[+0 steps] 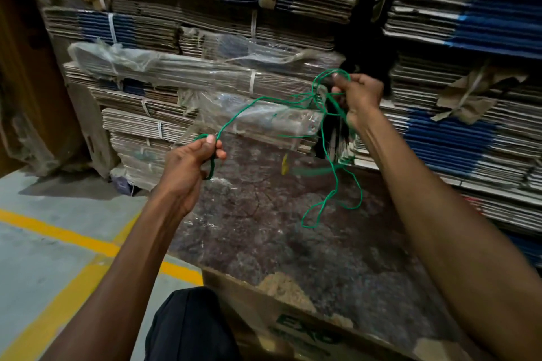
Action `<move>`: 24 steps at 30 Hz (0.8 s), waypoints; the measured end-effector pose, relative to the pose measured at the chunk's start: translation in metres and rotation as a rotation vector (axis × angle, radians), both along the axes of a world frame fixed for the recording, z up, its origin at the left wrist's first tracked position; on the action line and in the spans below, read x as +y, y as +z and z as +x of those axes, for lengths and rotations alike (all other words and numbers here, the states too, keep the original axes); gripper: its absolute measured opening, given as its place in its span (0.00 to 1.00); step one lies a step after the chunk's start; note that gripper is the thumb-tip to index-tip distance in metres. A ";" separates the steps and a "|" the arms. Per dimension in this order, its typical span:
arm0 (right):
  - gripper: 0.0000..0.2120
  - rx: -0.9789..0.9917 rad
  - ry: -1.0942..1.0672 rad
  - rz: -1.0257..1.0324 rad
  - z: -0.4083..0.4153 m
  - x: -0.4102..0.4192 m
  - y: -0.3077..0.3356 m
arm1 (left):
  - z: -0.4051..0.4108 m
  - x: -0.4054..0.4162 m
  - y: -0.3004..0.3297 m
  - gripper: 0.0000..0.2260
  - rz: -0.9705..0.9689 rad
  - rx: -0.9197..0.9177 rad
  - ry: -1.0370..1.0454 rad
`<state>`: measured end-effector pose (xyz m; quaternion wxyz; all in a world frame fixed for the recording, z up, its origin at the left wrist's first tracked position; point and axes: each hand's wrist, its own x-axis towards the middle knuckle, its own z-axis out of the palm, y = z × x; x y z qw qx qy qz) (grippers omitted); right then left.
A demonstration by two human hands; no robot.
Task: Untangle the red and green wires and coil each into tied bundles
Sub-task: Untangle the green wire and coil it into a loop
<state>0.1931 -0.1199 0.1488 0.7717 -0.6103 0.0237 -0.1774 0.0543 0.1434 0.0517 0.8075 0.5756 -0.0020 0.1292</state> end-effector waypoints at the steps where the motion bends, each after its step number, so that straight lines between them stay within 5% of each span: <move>1: 0.11 -0.038 -0.006 0.060 0.001 -0.001 0.004 | 0.001 -0.001 0.000 0.10 0.009 0.003 0.006; 4: 0.09 -0.043 0.049 -0.072 -0.001 -0.009 -0.008 | 0.003 -0.008 -0.002 0.11 0.053 0.011 0.001; 6: 0.11 0.082 0.152 -0.460 -0.006 -0.018 -0.032 | 0.002 -0.014 -0.006 0.09 0.090 0.037 0.006; 10: 0.34 0.243 0.243 -1.424 -0.023 -0.037 -0.059 | -0.004 -0.027 -0.015 0.10 0.178 0.104 -0.026; 12: 0.44 0.187 0.193 -1.608 -0.033 -0.038 -0.059 | -0.007 -0.032 -0.018 0.10 0.187 0.115 -0.039; 14: 0.47 0.070 0.138 -1.603 -0.042 -0.034 -0.054 | -0.009 -0.036 -0.017 0.10 0.186 0.118 -0.049; 17: 0.36 -0.218 0.078 -1.389 -0.048 -0.026 -0.055 | -0.012 -0.041 -0.010 0.10 0.171 0.107 -0.071; 20: 0.26 -0.220 0.311 -1.049 -0.068 -0.004 -0.064 | -0.017 -0.046 -0.002 0.11 0.114 0.080 -0.121; 24: 0.10 -0.249 0.396 -0.874 -0.090 0.015 -0.083 | -0.031 -0.049 0.008 0.14 0.069 0.067 -0.208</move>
